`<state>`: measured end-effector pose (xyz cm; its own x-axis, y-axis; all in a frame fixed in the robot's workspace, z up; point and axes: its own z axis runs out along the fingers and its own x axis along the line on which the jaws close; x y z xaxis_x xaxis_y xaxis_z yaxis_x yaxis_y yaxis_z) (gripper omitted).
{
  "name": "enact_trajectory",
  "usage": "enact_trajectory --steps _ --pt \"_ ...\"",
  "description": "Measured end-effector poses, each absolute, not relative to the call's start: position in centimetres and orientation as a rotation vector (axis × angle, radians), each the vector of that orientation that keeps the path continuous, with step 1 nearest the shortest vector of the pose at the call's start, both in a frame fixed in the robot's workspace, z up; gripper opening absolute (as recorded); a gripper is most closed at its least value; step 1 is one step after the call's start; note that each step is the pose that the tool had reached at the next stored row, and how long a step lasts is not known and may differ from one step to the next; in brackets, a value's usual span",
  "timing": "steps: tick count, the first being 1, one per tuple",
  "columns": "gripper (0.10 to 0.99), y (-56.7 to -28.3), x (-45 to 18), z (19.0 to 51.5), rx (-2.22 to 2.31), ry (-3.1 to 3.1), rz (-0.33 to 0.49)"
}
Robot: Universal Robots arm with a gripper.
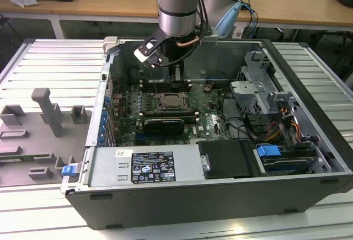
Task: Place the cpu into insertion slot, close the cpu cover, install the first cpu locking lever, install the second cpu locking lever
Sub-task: 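Install the first cpu locking lever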
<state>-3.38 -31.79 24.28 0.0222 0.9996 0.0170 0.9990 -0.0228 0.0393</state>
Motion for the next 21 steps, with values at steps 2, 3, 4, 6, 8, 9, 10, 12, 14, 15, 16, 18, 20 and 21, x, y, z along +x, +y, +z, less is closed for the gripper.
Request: enact_trajectory --steps 2,3,4,6,8,9,10,12,14,15,16,18,20,21 --pt "0.106 -31.8 -3.5 24.3 2.234 2.185 0.062" --pt "0.106 -31.8 -3.7 24.3 2.234 2.185 0.062" --pt "0.106 -31.8 -3.7 24.3 2.234 2.185 0.062" --pt "0.106 -31.8 -3.8 24.4 2.234 2.185 0.062" --pt "0.106 -31.8 -3.8 24.4 2.234 2.185 0.062" --pt "0.106 -31.8 -3.8 24.5 2.234 2.185 0.062" --pt "0.106 -31.8 -3.8 24.6 2.234 2.185 0.062" --pt "0.106 -31.8 -3.8 24.8 2.234 2.185 0.062" --pt "0.106 -31.8 -3.8 25.1 2.234 2.185 0.062" --pt "0.106 -31.8 -3.8 25.1 2.234 2.185 0.062" --pt "0.106 -31.8 -3.8 25.2 2.234 2.185 0.062" --pt "0.106 -31.8 -3.8 25.2 2.234 2.185 0.062" --pt "0.106 -31.8 -3.8 25.3 2.234 2.184 0.061" --pt "0.106 -31.8 -3.8 25.4 2.233 2.184 0.06"
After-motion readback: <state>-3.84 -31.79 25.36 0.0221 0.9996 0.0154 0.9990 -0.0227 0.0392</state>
